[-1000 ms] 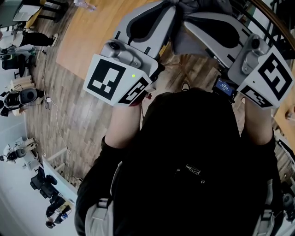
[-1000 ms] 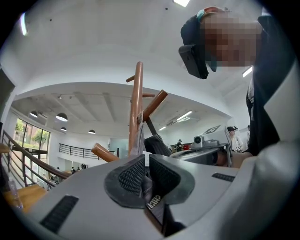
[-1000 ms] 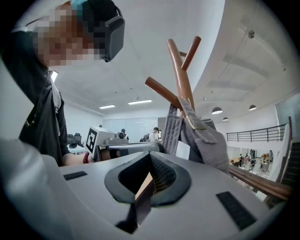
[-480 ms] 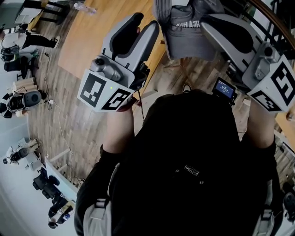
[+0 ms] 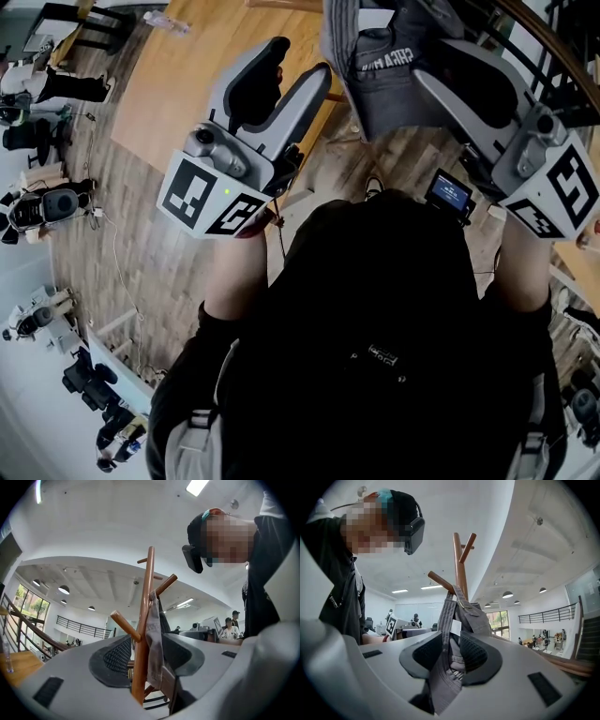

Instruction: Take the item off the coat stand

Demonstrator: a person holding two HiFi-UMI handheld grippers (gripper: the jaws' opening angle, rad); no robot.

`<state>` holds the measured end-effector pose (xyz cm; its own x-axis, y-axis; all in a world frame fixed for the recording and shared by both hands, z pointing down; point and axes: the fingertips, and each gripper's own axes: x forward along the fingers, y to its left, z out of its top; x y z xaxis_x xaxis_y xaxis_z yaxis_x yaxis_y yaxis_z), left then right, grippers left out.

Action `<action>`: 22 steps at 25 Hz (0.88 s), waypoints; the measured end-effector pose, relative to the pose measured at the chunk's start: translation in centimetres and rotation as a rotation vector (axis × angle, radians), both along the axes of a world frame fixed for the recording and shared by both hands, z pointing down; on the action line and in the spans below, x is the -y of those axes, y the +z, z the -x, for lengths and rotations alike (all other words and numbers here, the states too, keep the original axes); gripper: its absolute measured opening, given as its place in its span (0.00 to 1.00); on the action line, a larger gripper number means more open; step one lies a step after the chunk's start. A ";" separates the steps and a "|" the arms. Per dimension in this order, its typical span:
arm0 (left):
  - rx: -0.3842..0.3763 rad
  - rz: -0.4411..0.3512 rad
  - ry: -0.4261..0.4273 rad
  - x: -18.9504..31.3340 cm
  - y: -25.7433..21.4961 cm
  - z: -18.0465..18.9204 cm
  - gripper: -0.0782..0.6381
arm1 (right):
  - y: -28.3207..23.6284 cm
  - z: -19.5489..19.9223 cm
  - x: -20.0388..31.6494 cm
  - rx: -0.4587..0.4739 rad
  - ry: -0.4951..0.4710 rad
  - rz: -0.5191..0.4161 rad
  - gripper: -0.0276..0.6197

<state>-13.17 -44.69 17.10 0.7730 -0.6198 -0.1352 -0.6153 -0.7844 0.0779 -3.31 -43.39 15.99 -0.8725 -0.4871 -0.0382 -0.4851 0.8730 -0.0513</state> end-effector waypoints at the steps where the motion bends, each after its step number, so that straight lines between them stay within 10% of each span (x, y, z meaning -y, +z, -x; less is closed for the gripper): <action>1: -0.008 -0.004 0.009 -0.2 -0.3 -0.2 0.39 | -0.4 0.0 0.0 0.004 0.003 -0.006 0.21; 22: 0.056 -0.015 0.027 -0.6 -0.3 -2.0 0.44 | -0.3 -0.4 0.3 0.014 0.087 -0.003 0.39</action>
